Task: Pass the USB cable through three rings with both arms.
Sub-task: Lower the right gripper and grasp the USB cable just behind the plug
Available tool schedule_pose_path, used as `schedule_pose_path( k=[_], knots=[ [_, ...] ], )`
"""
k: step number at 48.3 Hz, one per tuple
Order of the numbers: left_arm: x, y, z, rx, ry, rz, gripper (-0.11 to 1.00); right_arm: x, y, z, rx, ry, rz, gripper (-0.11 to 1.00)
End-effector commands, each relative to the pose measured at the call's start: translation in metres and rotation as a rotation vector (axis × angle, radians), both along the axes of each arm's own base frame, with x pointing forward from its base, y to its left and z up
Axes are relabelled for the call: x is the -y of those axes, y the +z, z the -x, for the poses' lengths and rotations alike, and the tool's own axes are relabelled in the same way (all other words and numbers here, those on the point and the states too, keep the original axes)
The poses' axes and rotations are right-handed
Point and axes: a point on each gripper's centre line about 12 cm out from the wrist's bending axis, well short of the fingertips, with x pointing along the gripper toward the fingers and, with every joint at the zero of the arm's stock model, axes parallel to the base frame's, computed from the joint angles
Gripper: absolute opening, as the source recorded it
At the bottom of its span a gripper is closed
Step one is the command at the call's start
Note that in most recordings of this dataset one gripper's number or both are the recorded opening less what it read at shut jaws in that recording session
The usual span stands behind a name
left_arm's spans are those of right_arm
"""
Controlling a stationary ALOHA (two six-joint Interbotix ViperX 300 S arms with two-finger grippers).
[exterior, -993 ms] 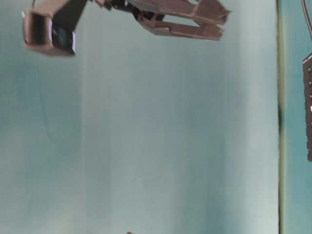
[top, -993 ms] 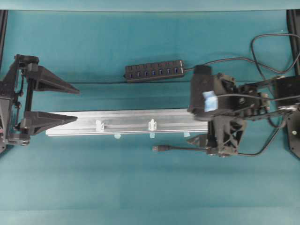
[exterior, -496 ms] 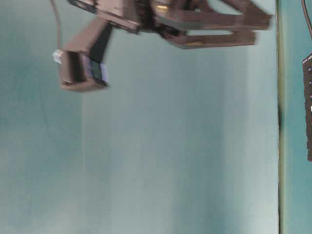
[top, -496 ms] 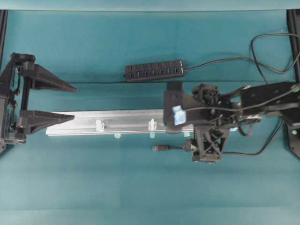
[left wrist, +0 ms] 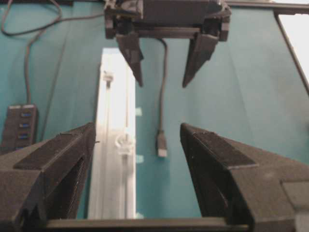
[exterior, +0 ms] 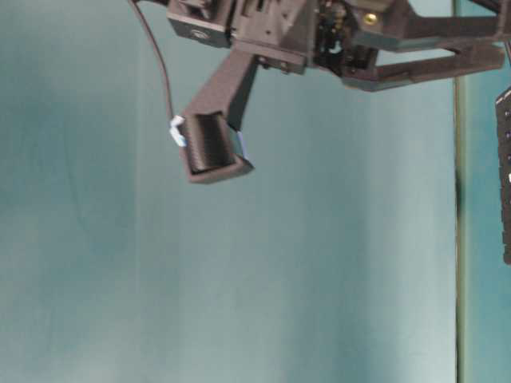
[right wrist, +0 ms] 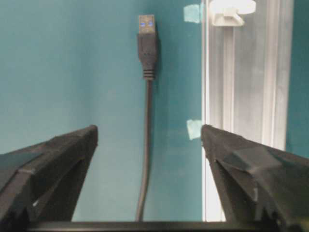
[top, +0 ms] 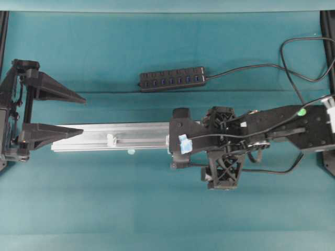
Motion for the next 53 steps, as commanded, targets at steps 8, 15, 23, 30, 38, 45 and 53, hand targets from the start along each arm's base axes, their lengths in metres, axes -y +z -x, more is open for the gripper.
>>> schedule_pose_path(
  k=[8,15,23,30,38,45,53],
  knots=[
    [0.0,0.008,0.0,0.023,0.002,0.003,0.77,-0.006,-0.012,-0.009,0.023,0.006,-0.005,0.95],
    [0.0,0.007,0.0,0.021,0.002,0.003,0.77,-0.008,-0.022,-0.012,0.03,0.008,-0.006,0.94],
    [0.0,0.007,-0.001,0.02,0.002,0.003,0.77,-0.008,-0.042,-0.013,0.009,0.009,-0.003,0.94],
    [0.0,0.007,-0.001,0.02,0.002,0.002,0.77,-0.008,-0.053,-0.015,0.003,0.01,-0.002,0.94],
    [0.0,0.006,-0.001,0.018,0.002,0.002,0.76,-0.009,-0.06,-0.016,0.0,0.009,-0.002,0.94],
    [0.0,0.005,0.0,0.015,0.001,-0.003,0.76,-0.009,-0.063,-0.017,-0.008,0.01,-0.002,0.94],
    [0.0,0.002,0.0,0.009,0.001,-0.003,0.77,-0.009,-0.068,-0.016,-0.02,0.009,0.0,0.94]
  ],
)
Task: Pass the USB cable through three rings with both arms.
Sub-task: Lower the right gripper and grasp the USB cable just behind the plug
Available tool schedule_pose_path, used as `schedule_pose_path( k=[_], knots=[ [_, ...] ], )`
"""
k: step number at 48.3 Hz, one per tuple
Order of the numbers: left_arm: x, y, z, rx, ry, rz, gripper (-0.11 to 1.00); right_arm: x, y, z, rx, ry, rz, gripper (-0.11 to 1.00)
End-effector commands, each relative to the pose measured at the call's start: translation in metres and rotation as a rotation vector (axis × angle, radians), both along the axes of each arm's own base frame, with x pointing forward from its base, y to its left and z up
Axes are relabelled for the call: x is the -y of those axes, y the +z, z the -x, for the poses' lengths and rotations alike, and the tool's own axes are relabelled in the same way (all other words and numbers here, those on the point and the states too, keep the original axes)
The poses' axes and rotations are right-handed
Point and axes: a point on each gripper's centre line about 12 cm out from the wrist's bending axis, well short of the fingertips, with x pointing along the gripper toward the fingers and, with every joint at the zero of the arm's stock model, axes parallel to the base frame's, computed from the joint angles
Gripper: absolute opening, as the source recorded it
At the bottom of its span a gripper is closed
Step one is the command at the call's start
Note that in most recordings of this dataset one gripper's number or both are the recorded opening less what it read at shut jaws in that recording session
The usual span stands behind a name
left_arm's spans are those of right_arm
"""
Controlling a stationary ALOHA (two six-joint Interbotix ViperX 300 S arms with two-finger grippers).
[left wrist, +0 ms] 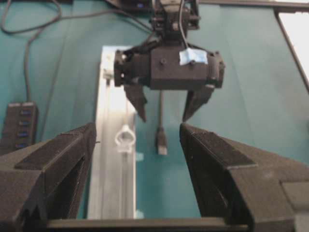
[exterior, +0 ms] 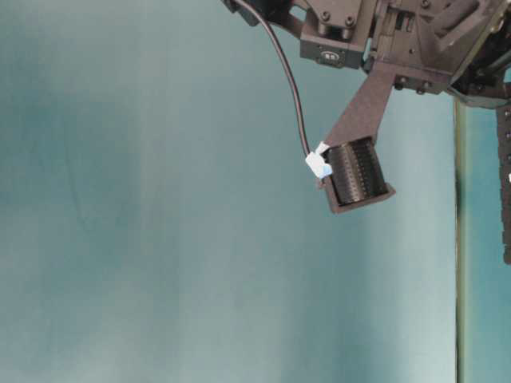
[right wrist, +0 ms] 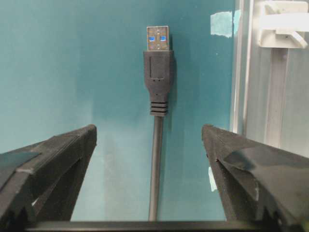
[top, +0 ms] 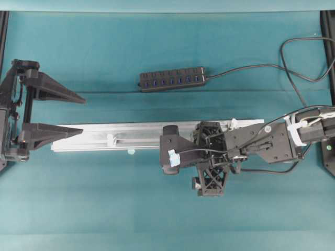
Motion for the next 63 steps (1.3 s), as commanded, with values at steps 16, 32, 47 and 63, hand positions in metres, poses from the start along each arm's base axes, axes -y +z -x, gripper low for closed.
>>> schedule_pose_path(
  k=[16,32,47,63],
  knots=[
    [0.0,0.004,-0.001,0.014,0.001,-0.004,0.76,-0.001,-0.01,-0.001,-0.02,-0.002,0.002,0.94],
    [0.0,0.004,-0.001,0.012,0.001,-0.004,0.76,-0.001,-0.013,-0.001,-0.029,-0.002,0.003,0.94],
    [0.0,0.004,-0.001,0.012,0.0,-0.006,0.76,-0.001,-0.02,0.0,-0.046,-0.003,0.004,0.94],
    [0.0,0.005,-0.001,0.017,0.003,0.006,0.76,-0.001,-0.019,0.0,-0.05,-0.011,-0.002,0.37]
  ],
)
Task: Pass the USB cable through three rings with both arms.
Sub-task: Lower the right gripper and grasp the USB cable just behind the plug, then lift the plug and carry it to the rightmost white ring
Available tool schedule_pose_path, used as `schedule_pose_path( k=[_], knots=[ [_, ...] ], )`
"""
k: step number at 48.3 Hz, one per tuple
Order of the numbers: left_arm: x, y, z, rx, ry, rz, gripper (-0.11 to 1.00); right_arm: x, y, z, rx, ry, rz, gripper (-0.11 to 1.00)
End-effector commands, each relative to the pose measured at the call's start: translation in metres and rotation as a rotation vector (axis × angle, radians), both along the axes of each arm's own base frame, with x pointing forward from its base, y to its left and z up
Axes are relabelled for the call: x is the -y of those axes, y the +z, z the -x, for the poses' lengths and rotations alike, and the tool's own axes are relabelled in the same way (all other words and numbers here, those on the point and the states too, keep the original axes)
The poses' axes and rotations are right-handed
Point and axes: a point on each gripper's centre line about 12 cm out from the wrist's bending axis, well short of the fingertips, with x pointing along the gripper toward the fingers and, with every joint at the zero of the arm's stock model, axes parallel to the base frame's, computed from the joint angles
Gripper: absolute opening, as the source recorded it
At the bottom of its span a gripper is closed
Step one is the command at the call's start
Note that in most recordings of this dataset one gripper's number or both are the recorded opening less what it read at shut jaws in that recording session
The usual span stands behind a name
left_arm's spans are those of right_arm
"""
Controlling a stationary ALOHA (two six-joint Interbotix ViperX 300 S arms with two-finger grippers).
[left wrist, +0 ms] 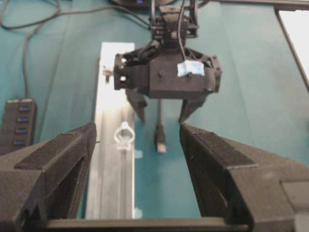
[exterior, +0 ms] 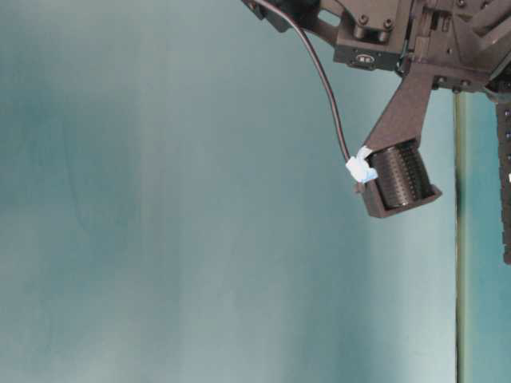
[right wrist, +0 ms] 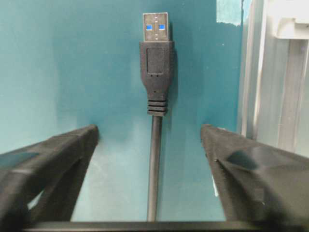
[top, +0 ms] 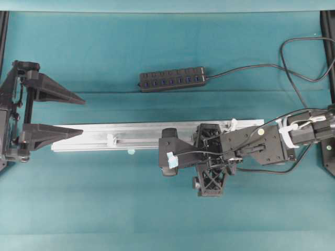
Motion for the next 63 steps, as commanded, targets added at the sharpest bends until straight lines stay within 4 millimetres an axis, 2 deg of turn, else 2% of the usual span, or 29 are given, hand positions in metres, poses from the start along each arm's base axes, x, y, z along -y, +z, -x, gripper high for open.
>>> schedule_pose_path(
  k=[1,8,17,25,56,63],
  knots=[
    [0.0,0.007,-0.001,0.021,0.001,-0.003,0.76,-0.001,0.0,-0.002,0.003,-0.008,-0.005,0.32],
    [0.0,0.007,-0.001,0.021,0.001,-0.003,0.76,-0.001,0.0,-0.002,0.007,-0.006,-0.005,0.07],
    [0.0,0.008,-0.001,0.025,0.001,-0.003,0.76,-0.001,0.002,-0.003,0.007,-0.006,-0.005,-0.04],
    [0.0,0.008,-0.001,0.023,0.001,-0.003,0.76,-0.001,0.004,-0.003,0.01,-0.006,-0.005,-0.08],
    [0.0,0.008,-0.001,0.025,0.001,-0.001,0.76,-0.002,0.003,-0.002,0.007,-0.002,-0.004,-0.08],
    [0.0,0.009,-0.001,0.026,0.001,-0.001,0.76,-0.001,0.018,-0.003,0.003,0.005,0.002,-0.08]
  ],
)
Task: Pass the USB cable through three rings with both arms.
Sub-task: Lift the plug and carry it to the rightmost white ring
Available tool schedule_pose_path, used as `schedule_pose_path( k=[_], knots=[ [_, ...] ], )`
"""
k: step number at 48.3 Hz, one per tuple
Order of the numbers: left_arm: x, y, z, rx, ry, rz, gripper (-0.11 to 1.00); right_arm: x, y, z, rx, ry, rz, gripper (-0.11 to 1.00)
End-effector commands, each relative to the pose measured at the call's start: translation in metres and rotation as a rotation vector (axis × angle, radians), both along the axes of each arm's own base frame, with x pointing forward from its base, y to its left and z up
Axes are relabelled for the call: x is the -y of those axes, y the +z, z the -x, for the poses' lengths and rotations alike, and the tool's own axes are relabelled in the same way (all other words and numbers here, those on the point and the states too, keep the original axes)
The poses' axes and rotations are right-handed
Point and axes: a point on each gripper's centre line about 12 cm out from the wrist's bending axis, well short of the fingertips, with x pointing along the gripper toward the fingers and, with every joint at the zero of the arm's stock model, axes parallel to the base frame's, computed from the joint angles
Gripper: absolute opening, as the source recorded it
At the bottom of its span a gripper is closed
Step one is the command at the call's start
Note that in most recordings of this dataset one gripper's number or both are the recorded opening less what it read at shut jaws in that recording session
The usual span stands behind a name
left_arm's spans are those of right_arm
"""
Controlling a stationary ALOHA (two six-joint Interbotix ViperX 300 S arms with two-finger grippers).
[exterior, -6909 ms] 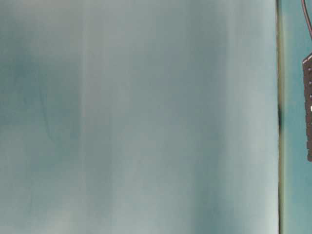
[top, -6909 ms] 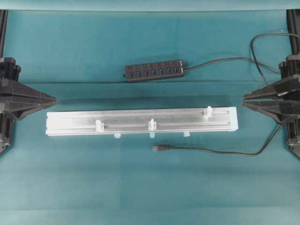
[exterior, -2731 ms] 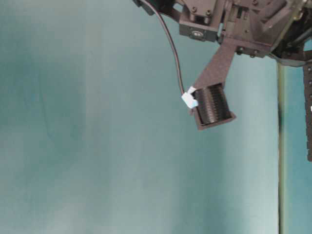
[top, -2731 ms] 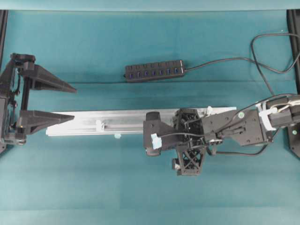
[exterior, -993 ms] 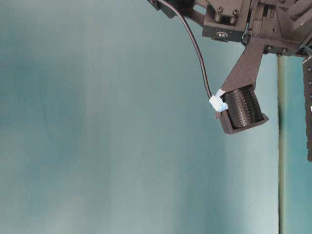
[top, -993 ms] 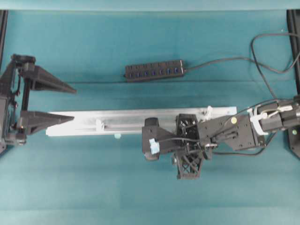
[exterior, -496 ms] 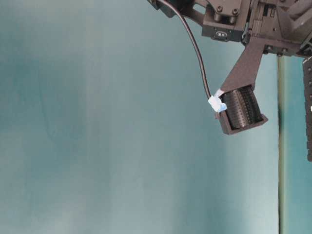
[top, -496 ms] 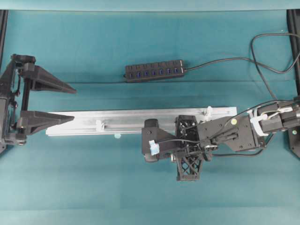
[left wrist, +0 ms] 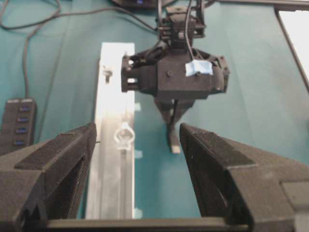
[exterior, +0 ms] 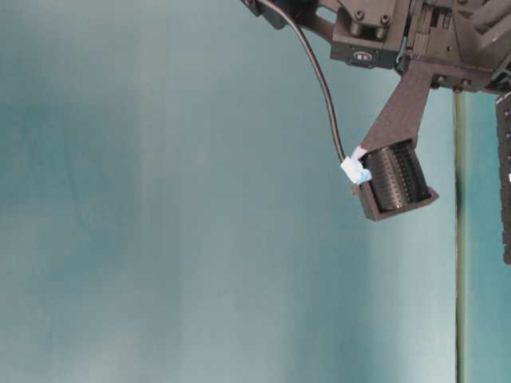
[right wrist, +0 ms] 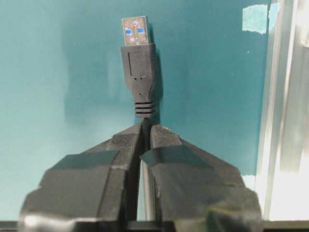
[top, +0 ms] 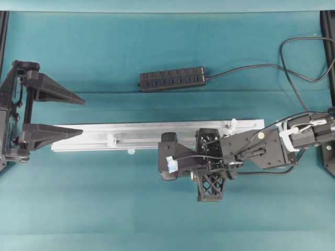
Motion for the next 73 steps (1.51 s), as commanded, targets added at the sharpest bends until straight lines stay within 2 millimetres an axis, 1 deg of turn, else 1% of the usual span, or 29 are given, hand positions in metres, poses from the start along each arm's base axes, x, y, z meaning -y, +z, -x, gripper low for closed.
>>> schedule_pose_path(
  k=[1,8,18,23,29,33,38,46,52,59,65,67,73],
  knots=[
    [0.0,0.009,-0.001,0.028,0.001,-0.001,0.76,0.005,0.018,-0.004,0.016,-0.005,0.006,-0.08],
    [0.0,0.009,-0.001,0.028,0.001,-0.001,0.76,0.012,0.047,-0.006,0.023,-0.011,0.011,-0.09],
    [0.0,0.01,-0.001,0.029,0.001,-0.001,0.76,0.02,0.101,-0.009,0.049,0.002,0.023,-0.09],
    [-0.001,0.01,-0.001,0.029,0.003,-0.001,0.76,0.024,0.126,-0.007,0.048,0.019,0.031,-0.09],
    [-0.001,0.014,-0.002,0.038,0.004,0.005,0.76,0.03,0.149,-0.002,0.019,0.037,0.04,-0.09],
    [0.0,0.016,-0.002,0.044,0.004,0.009,0.76,0.032,0.16,0.002,0.004,0.048,0.046,-0.09],
    [0.0,0.018,-0.002,0.049,0.004,0.009,0.76,0.035,0.169,0.004,-0.002,0.057,0.054,-0.09],
    [-0.001,0.018,-0.002,0.049,0.006,0.011,0.76,0.041,0.175,0.009,0.007,0.051,0.058,-0.09],
    [-0.001,0.018,-0.001,0.049,0.006,0.011,0.76,0.047,0.184,0.018,0.02,0.037,0.061,-0.09],
    [0.0,0.019,-0.001,0.052,0.004,0.011,0.76,0.057,0.192,0.039,0.021,0.012,0.075,-0.09],
    [-0.001,0.021,0.001,0.061,0.006,0.011,0.76,0.068,0.196,0.065,-0.004,-0.02,0.086,-0.09],
    [-0.001,0.022,0.002,0.064,0.006,0.011,0.76,0.07,0.195,0.076,-0.023,-0.029,0.088,-0.09],
    [-0.002,0.022,0.004,0.052,0.01,0.011,0.76,0.072,0.189,0.101,-0.065,-0.043,0.086,-0.09]
  ],
)
